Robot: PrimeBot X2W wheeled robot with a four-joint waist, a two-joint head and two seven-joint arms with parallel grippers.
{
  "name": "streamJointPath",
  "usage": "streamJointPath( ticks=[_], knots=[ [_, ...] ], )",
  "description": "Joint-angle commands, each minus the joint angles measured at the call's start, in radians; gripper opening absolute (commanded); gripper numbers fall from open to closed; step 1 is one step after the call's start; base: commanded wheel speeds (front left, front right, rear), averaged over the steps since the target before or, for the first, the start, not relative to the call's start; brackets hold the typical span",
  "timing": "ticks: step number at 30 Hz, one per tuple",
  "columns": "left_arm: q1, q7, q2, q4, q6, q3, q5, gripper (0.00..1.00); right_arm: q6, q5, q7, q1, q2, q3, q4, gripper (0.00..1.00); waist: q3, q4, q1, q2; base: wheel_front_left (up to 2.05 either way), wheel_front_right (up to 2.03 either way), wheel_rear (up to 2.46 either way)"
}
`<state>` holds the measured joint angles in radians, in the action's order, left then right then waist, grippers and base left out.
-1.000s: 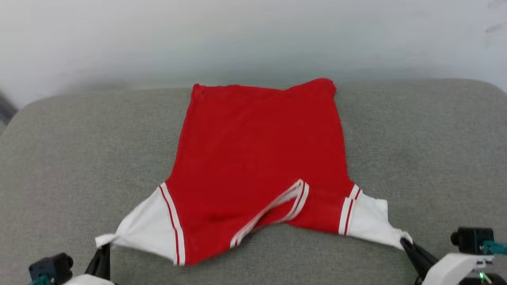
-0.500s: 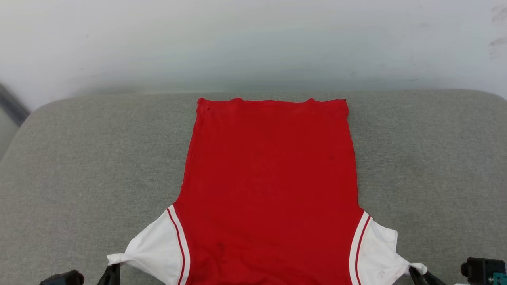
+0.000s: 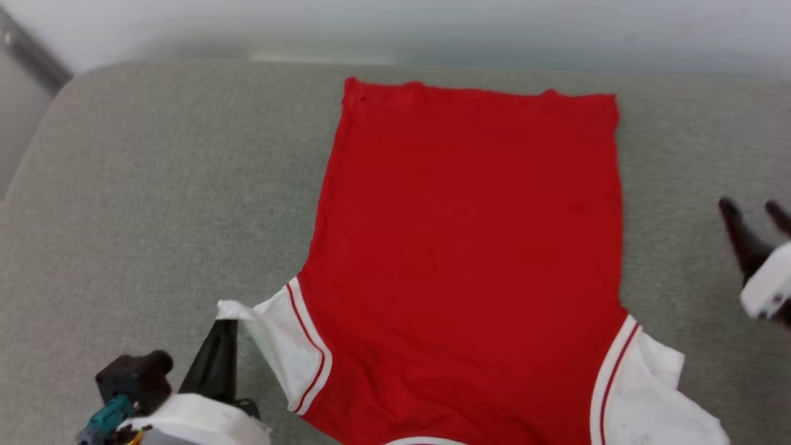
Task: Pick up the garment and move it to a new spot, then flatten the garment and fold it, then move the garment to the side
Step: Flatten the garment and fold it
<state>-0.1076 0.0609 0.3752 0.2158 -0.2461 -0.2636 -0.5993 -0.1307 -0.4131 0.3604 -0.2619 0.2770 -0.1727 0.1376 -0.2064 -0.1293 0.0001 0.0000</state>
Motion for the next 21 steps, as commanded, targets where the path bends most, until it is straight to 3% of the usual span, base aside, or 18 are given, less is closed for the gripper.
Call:
streamJointPath(
  ticks=[1,10,21],
  knots=[
    [0.040,0.010,-0.006,0.011,0.014,-0.018,0.015,0.00,0.000,-0.004,0.026,-0.114,0.034,0.007,0.069,1.00,-0.079,-0.065,-0.0001,0.0000,0.00,0.00,0.00],
    [0.163,0.038,-0.045,0.007,0.074,-0.093,0.043,0.00,0.000,0.055,0.162,-0.511,0.156,0.102,0.353,1.00,-0.223,-0.178,-0.0001,0.0000,0.00,0.00,0.00],
    [0.281,0.093,-0.108,-0.086,0.150,-0.154,0.038,0.00,0.000,0.101,0.267,-0.768,0.189,0.147,0.566,1.00,-0.347,-0.269,-0.0001,0.0000,0.00,0.00,0.00]
  ],
)
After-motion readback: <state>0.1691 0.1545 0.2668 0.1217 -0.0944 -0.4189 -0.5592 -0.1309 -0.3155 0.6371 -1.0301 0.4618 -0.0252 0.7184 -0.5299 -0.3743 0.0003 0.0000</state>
